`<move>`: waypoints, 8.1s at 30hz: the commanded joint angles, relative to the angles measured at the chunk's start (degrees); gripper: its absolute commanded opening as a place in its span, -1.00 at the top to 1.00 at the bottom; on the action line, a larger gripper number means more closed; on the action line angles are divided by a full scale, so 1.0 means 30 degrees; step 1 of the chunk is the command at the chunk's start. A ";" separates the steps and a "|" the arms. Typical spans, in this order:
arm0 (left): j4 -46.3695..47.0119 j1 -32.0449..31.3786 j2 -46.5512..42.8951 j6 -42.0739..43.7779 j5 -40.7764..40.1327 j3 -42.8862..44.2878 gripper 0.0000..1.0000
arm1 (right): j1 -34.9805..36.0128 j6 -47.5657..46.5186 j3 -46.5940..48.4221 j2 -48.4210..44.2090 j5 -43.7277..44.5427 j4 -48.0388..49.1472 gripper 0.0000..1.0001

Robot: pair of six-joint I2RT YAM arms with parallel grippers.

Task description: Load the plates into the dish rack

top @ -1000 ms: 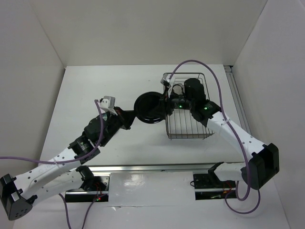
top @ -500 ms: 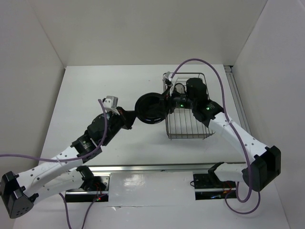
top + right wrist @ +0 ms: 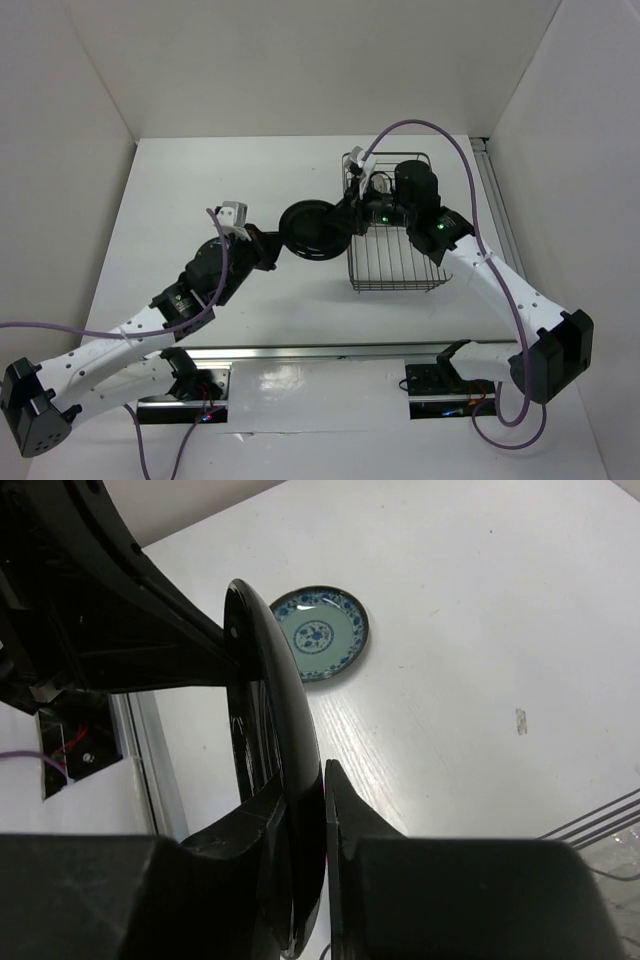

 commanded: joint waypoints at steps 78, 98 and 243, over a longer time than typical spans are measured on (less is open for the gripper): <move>-1.7763 0.8483 0.4352 -1.2020 -0.3014 0.3861 -1.00 | -0.5581 0.4049 0.3243 0.4164 1.9855 0.1453 -0.66; -1.3195 1.2035 0.7630 -1.4867 -0.0406 -0.0282 -0.87 | -0.4351 0.4400 0.2483 0.0729 1.6632 0.1597 -0.76; -0.6574 0.7027 0.5114 -0.2914 0.6975 0.4146 0.28 | -0.5904 0.3287 0.1429 0.6412 2.1554 0.1539 0.92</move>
